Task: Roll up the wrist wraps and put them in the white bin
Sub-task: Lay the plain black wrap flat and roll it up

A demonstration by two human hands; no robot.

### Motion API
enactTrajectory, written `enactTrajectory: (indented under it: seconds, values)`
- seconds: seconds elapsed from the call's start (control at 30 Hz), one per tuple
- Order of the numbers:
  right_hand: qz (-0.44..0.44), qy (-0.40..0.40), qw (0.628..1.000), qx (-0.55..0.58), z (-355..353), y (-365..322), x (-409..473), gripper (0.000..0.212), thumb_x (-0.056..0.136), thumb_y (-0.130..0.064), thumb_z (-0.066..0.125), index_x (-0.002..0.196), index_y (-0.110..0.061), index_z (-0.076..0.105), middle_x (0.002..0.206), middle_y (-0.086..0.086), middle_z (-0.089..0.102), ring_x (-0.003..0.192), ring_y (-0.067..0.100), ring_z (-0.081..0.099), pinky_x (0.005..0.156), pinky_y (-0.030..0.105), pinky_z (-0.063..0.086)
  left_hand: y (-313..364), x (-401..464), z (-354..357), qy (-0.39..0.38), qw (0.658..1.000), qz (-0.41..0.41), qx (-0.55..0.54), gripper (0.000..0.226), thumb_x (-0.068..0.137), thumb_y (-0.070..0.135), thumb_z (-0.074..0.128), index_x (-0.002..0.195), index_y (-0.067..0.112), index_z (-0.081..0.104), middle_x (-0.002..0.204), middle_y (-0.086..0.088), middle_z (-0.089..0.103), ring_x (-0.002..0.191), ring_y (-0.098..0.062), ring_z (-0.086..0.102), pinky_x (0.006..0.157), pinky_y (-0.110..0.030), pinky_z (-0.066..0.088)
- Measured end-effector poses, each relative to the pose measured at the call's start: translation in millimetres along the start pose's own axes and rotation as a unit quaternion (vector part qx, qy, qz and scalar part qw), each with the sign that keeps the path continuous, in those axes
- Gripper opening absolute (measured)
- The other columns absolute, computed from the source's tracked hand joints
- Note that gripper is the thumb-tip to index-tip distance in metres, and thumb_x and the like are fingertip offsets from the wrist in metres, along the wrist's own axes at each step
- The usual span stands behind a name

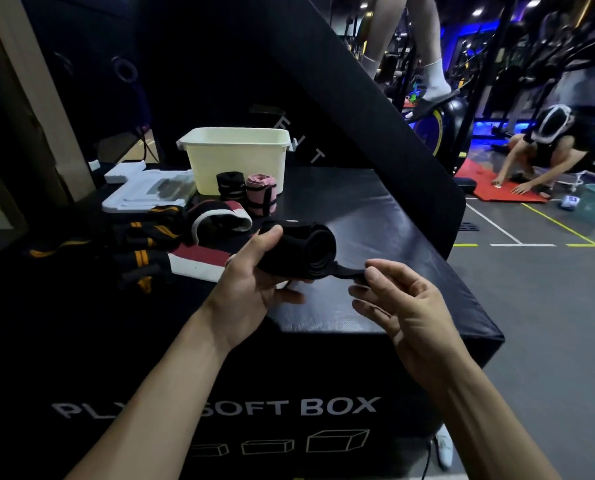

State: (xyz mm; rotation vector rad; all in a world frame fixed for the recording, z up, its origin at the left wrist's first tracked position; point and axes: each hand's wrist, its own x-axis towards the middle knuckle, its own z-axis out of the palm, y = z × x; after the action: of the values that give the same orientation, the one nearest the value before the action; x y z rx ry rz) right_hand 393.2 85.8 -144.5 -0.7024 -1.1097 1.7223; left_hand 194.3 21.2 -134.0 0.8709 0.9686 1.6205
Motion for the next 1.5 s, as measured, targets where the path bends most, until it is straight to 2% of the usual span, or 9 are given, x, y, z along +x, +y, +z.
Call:
enactTrajectory:
  seconds: [0.37,0.5,0.73,0.83,0.97,1.1,1.27,1.37,1.5]
  values:
    - [0.057,0.001,0.966,0.253,10,-8,0,0.014,0.079,-0.012,0.067,0.088,-0.023,0.068,0.076,-0.006,0.061,0.072,0.009,0.066,0.087,0.033,0.057,-5,-1,3,-0.015,1.000,-0.013,0.000,0.037,0.090,0.044,0.064,0.096,0.010,0.078,0.084,-0.013,0.068,0.064,-0.022,0.063,0.053,-0.032,0.055]
    - [0.064,-0.047,0.976,0.204,10,-8,-1,0.026,0.082,-0.014,0.060,0.094,-0.017,0.083,0.080,-0.002,0.068,0.058,0.007,0.056,0.052,0.018,0.045,-5,2,2,0.026,0.999,-0.019,-0.018,0.043,0.086,0.045,0.062,0.106,0.007,0.072,0.091,-0.015,0.064,0.069,-0.025,0.059,0.051,-0.031,0.052]
    - [0.057,-0.102,0.987,0.108,5,-3,-2,0.065,0.078,0.004,0.054,0.135,-0.024,0.061,0.124,0.002,0.073,0.054,0.004,0.055,0.039,0.010,0.032,-6,1,1,-0.051,0.998,-0.024,-0.019,0.036,0.093,0.045,0.059,0.104,0.018,0.081,0.098,-0.007,0.073,0.076,-0.016,0.067,0.055,-0.027,0.054]
    - [0.047,-0.094,0.993,0.045,4,-1,-4,0.062,0.080,-0.020,0.068,0.140,-0.026,0.056,0.120,0.001,0.074,0.057,0.006,0.058,0.042,0.011,0.032,-8,0,-4,-0.100,0.995,-0.010,0.019,0.041,0.096,0.038,0.054,0.125,0.014,0.071,0.106,-0.012,0.072,0.081,-0.021,0.070,0.053,-0.031,0.055]
    - [-0.028,-0.066,0.989,-0.127,-1,0,-7,0.093,0.064,-0.061,0.084,0.142,-0.025,0.051,0.108,0.005,0.078,0.066,0.006,0.062,0.056,0.016,0.044,-9,1,-7,-0.115,0.980,-0.004,0.164,0.038,0.092,0.029,0.060,0.127,0.015,0.067,0.101,-0.008,0.071,0.080,-0.021,0.067,0.053,-0.031,0.051]
    - [-0.076,-0.059,0.972,-0.212,-3,0,-13,0.078,0.073,-0.046,0.078,0.143,-0.021,0.053,0.086,-0.003,0.077,0.082,0.005,0.069,0.081,0.025,0.054,-5,0,-8,-0.094,0.951,0.050,0.292,0.031,0.090,0.026,0.068,0.120,0.019,0.070,0.089,0.008,0.069,0.071,-0.007,0.066,0.051,-0.023,0.049]
    - [-0.087,-0.043,0.947,-0.307,3,11,-15,0.071,0.072,-0.034,0.089,0.136,-0.027,0.061,0.103,0.003,0.075,0.088,0.015,0.077,0.081,0.033,0.062,-14,5,-6,-0.073,0.909,0.078,0.403,0.038,0.086,0.038,0.076,0.123,0.030,0.069,0.090,0.017,0.072,0.089,0.000,0.068,0.081,-0.017,0.048]
    - [-0.054,-0.030,0.961,-0.270,3,17,-12,0.053,0.077,-0.025,0.087,0.126,-0.024,0.067,0.102,0.004,0.074,0.084,0.027,0.077,0.082,0.052,0.062,-18,9,-9,-0.065,0.897,0.081,0.429,0.049,0.083,0.048,0.074,0.130,0.034,0.066,0.106,0.016,0.073,0.106,0.001,0.067,0.092,-0.017,0.046]
    - [0.016,-0.038,0.976,-0.215,3,15,-8,0.042,0.079,-0.019,0.086,0.118,-0.015,0.071,0.111,0.025,0.068,0.094,0.037,0.075,0.080,0.049,0.063,-22,11,-6,-0.073,0.906,0.067,0.412,0.062,0.093,0.064,0.059,0.146,0.034,0.051,0.134,0.020,0.060,0.132,0.008,0.049,0.111,-0.019,0.037]
